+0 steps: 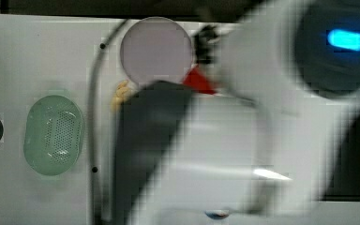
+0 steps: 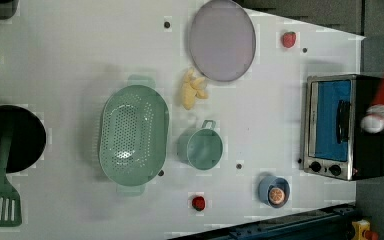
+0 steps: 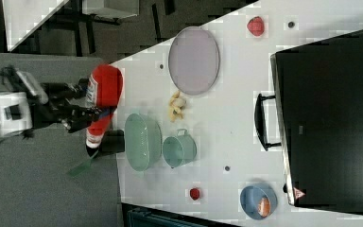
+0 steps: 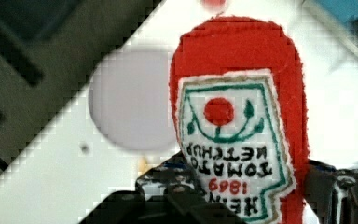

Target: Pick Ketchup from oven and place it on table.

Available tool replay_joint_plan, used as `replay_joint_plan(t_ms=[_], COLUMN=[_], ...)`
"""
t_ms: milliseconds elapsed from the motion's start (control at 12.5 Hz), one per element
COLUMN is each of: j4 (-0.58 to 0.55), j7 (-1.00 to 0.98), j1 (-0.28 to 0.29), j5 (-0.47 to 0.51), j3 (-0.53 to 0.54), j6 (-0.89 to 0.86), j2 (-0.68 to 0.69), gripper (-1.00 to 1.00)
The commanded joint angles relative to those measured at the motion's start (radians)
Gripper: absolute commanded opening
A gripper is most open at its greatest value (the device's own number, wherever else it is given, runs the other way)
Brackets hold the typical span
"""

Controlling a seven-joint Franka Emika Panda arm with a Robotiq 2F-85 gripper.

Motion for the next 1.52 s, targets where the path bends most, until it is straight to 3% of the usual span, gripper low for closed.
replay_joint_plan(t_ms=[80, 240, 640, 1040, 1120, 1360, 1520], j4=[-0.144, -0.272, -0.574, -0.627, -0.63, -0.63, -0.625], j7=[0.127, 0.214, 0.228, 0.228, 0.228, 0.228, 0.231], j1=[0.018, 0.019, 0.017, 0.017, 0.017, 0.019, 0.02], j5=[-0.027, -0.034, -0.034, -0.034, -0.034, -0.034, -0.034], j3=[0.035, 0.058, 0.047, 0.044, 0.041, 0.035, 0.035], j6=[-0.011, 0.065, 0.459, 0.703, 0.717, 0.774, 0.775], j2=[0.038, 0.039, 0.126, 0.301, 0.323, 0.346, 0.3], gripper=[0.29, 0.29, 0.29, 0.29, 0.35, 0.97, 1.0])
